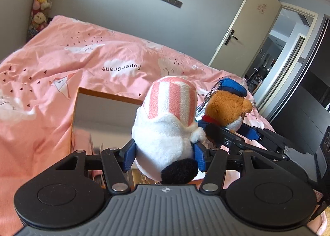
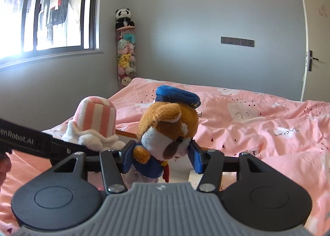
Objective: Organize objects
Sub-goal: 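Lift both plush toys off the bed with both tools, then lower both plush toys into the shoebox with both tools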
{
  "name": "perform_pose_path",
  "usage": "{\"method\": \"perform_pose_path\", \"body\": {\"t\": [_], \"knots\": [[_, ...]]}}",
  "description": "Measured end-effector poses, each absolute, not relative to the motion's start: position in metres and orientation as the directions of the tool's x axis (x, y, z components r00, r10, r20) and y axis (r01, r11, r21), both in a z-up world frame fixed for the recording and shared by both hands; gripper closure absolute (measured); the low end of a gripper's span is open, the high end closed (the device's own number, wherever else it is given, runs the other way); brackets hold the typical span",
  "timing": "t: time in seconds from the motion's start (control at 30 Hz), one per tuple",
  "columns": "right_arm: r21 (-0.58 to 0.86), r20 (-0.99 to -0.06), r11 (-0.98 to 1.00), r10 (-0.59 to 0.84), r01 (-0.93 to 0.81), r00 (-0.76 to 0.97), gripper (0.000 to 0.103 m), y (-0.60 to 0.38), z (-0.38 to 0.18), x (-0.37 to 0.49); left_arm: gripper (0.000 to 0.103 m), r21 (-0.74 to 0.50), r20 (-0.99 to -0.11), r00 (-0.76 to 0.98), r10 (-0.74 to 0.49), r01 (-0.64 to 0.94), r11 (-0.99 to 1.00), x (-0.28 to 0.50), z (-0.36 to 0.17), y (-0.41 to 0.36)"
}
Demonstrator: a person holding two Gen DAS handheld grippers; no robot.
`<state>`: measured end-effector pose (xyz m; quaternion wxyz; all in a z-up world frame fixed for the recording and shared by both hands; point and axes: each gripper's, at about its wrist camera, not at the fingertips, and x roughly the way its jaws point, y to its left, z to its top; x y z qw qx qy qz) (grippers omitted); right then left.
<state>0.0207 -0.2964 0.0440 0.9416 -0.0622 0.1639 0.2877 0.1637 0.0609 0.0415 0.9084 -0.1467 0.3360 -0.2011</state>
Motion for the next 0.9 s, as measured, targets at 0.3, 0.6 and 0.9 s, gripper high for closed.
{"method": "perform_pose_path", "body": {"t": [0.3,0.6,0.9], "knots": [[0.017,-0.590,0.780,0.513,-0.626,0.623,0.046,-0.272,0.005,0.121,0.038,-0.422,-0.676,0.554,-0.486,0.249,0.872,0.260,0.011,0.056],[-0.036,-0.727,0.748,0.436,-0.663,0.530,0.046,-0.240,-0.049,0.174,0.038,-0.402,-0.812,0.401,-0.425,0.143,0.904,0.328,-0.040,0.046],[0.000,-0.797,0.744,0.404,-0.668,0.450,0.044,-0.232,-0.077,0.193,0.037,-0.356,-0.876,0.309,-0.370,0.103,0.929,0.351,-0.077,0.039]]}}
